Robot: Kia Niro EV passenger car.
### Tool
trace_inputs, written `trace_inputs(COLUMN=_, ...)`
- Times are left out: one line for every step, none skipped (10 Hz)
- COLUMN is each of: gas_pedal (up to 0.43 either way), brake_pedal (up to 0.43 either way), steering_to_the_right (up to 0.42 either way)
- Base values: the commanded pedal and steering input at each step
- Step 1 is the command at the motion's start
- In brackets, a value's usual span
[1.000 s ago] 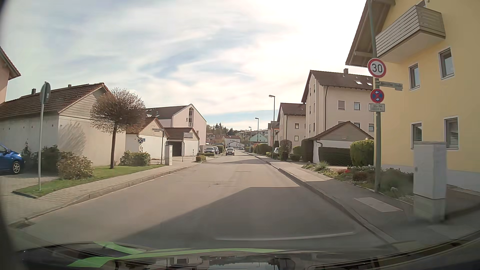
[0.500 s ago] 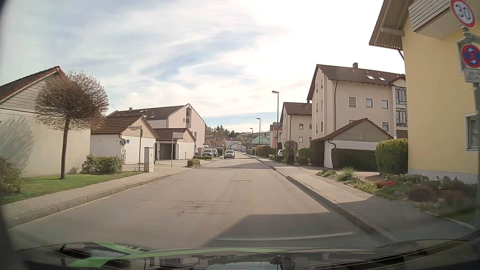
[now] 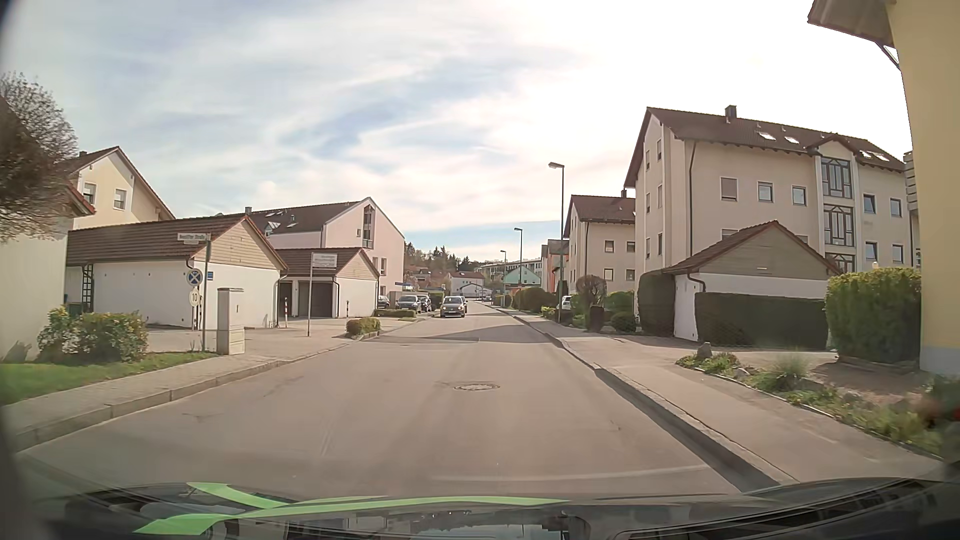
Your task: Follow the waypoints while adhering to traffic rules and regulations
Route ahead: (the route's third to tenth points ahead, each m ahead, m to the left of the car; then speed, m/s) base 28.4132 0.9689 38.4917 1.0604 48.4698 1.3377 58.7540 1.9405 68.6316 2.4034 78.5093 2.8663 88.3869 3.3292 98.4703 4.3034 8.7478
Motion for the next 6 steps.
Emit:
trace_inputs(gas_pedal=0.059, brake_pedal=0.000, steering_to_the_right=-0.004)
trace_inputs(gas_pedal=0.059, brake_pedal=0.000, steering_to_the_right=-0.007)
trace_inputs(gas_pedal=0.079, brake_pedal=0.000, steering_to_the_right=-0.008)
trace_inputs(gas_pedal=0.087, brake_pedal=0.000, steering_to_the_right=-0.010)
trace_inputs(gas_pedal=0.087, brake_pedal=0.000, steering_to_the_right=-0.011)
trace_inputs(gas_pedal=0.087, brake_pedal=0.000, steering_to_the_right=-0.010)
